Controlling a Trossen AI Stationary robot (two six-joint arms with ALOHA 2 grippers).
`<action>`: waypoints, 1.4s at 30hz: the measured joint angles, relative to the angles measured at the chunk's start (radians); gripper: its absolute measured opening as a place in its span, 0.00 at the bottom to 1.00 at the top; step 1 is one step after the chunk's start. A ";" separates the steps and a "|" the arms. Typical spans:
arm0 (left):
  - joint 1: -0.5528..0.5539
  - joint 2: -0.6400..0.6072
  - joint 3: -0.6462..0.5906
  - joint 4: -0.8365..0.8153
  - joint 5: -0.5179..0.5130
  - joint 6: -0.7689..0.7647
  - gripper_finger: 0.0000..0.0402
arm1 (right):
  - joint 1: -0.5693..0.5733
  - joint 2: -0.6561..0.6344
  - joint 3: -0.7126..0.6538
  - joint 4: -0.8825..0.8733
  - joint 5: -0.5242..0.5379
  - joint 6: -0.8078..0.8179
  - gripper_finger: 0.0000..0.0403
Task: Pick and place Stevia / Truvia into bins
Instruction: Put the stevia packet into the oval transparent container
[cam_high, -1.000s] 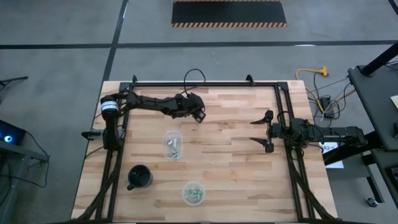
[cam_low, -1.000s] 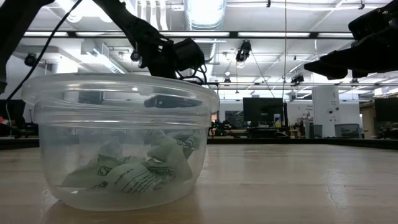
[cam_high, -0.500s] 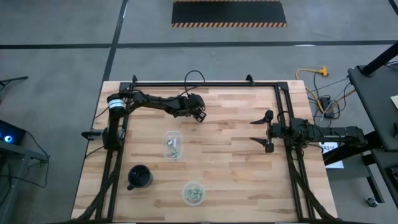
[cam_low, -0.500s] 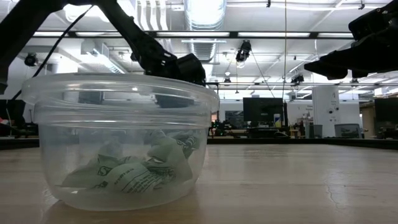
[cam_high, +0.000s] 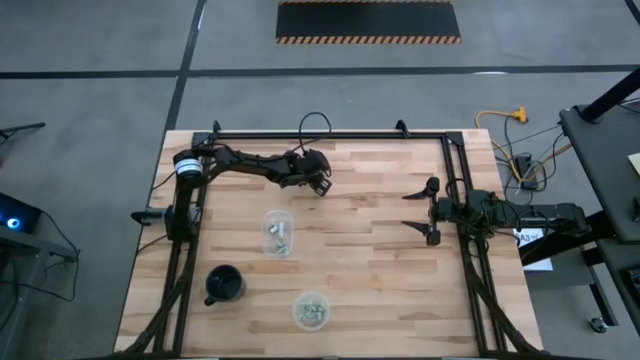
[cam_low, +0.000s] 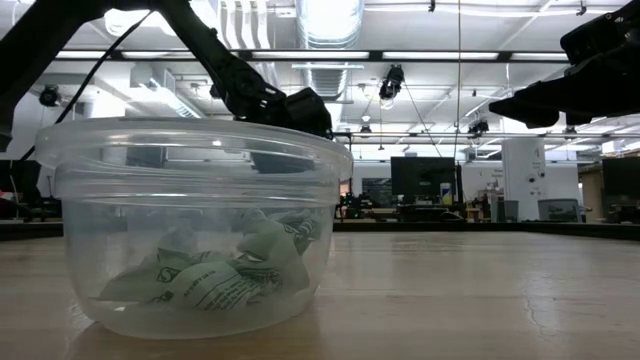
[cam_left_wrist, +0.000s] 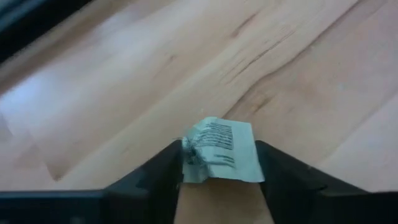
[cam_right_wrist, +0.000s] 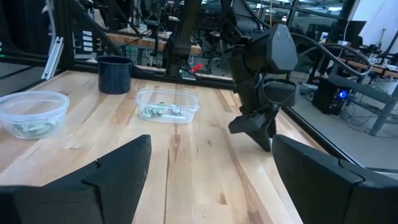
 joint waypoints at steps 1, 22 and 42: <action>0.000 -0.002 0.000 0.005 -0.008 0.016 0.40 | 0.000 0.000 0.000 0.000 0.000 0.000 0.81; -0.106 -0.182 0.004 -0.096 0.221 0.347 0.00 | 0.001 0.000 0.000 0.000 0.000 0.000 0.81; -0.351 -0.344 -0.005 -0.363 0.276 0.577 0.00 | 0.001 0.000 0.000 0.000 0.000 0.000 0.81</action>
